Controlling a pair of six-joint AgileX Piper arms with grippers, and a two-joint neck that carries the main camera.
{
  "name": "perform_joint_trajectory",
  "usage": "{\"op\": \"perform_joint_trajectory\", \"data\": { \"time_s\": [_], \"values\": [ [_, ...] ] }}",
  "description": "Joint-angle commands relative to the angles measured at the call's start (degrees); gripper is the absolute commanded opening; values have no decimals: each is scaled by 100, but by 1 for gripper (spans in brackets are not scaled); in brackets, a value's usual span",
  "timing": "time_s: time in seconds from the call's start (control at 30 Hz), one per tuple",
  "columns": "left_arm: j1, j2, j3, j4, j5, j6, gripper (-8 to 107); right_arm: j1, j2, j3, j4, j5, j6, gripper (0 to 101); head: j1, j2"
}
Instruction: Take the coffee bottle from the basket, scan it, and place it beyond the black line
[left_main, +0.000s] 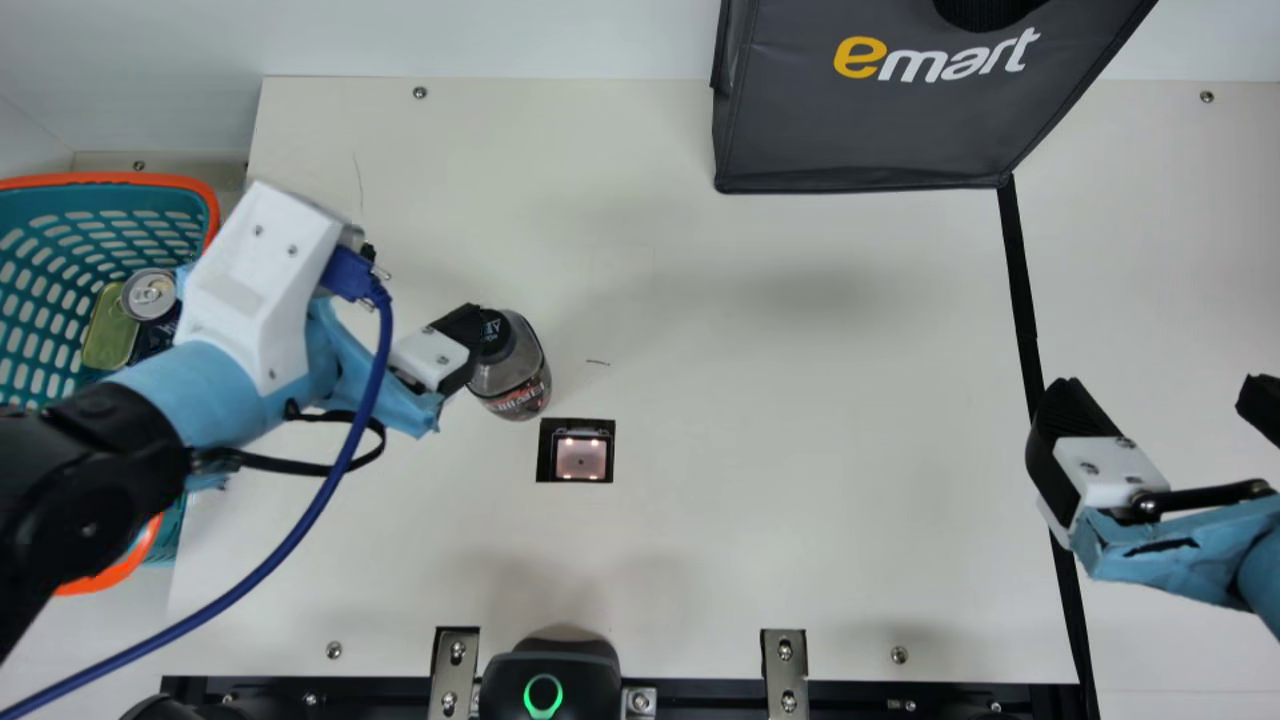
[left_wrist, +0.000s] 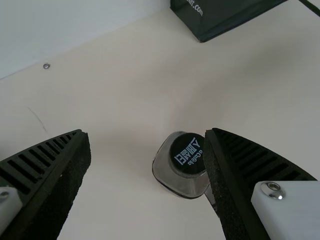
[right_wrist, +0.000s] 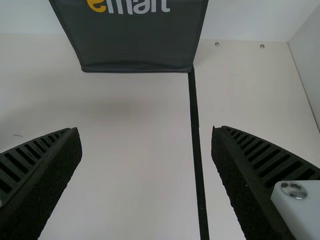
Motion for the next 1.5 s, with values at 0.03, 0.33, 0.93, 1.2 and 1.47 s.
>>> {"op": "perform_joint_trajectory", "data": {
  "time_s": [0.03, 0.33, 0.93, 1.2, 1.47],
  "values": [
    [-194, 92, -20, 375, 14, -594, 90, 0, 0, 0, 0, 0, 0, 91, -96, -9],
    [-774, 464, -204, 1217, 151, -1937, 90, 0, 0, 0, 0, 0, 0, 91, -96, -9],
    [-1672, 1148, -531, 2552, 749, -4048, 90, 0, 0, 0, 0, 0, 0, 91, -96, -9],
    [-1795, 1337, -619, 2777, 1023, -4558, 90, 0, 0, 0, 0, 0, 0, 91, -96, -9],
    [-1880, 1461, -671, 2886, 1225, -4880, 90, 0, 0, 0, 0, 0, 0, 91, -96, -9]
  ]
}}
